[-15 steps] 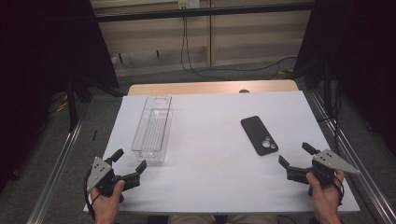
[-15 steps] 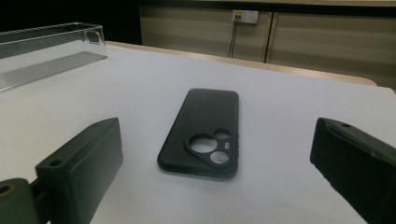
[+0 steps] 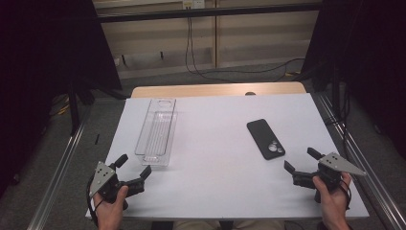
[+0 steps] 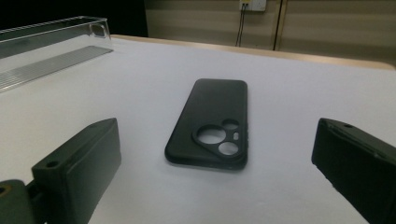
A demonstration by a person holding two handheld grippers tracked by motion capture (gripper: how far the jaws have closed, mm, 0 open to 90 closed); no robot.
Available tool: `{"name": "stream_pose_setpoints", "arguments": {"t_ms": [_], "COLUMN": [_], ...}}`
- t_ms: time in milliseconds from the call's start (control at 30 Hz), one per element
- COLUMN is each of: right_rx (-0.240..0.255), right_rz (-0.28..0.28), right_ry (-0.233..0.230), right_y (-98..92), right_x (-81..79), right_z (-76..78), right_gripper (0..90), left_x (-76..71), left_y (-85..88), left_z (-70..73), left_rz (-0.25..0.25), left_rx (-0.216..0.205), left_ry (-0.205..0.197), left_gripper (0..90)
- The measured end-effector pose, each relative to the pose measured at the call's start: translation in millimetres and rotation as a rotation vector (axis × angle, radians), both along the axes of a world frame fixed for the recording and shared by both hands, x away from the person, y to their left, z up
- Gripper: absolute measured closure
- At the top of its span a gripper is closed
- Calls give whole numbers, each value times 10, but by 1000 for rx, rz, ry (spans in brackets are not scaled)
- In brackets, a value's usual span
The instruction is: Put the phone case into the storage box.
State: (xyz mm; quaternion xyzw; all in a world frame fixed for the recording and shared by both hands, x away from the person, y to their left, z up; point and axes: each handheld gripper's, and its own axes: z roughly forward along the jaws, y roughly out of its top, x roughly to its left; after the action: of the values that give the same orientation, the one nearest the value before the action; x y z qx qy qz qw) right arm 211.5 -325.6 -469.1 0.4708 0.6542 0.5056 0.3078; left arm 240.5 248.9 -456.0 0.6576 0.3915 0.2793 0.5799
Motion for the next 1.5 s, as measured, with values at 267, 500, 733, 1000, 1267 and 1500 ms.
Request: {"name": "stream_pose_setpoints", "arguments": {"t_ms": [267,500,733,1000,1267,1500], "right_rx": [0,-18,-19,-18,-29,-23], "right_rz": [24,30,38,41,40,22], "right_ry": [14,1,-19,-58,-71,-86], "right_y": [76,134,108,106,141,159], "right_x": [40,81,184,306,440,580], "right_z": [-10,35,76,182,221,284], "right_gripper": [17,12,13,19,19,19], "left_x": [0,0,8,15,6,9], "left_y": [32,46,61,63,62,62], "left_z": [-5,-11,2,-3,-1,-4], "left_rz": [5,-2,9,15,14,13], "left_rx": [-6,-7,-12,-3,-4,-5], "left_ry": [-2,0,-7,-4,-6,-7], "left_gripper": [33,32,31,31,31,31]}}
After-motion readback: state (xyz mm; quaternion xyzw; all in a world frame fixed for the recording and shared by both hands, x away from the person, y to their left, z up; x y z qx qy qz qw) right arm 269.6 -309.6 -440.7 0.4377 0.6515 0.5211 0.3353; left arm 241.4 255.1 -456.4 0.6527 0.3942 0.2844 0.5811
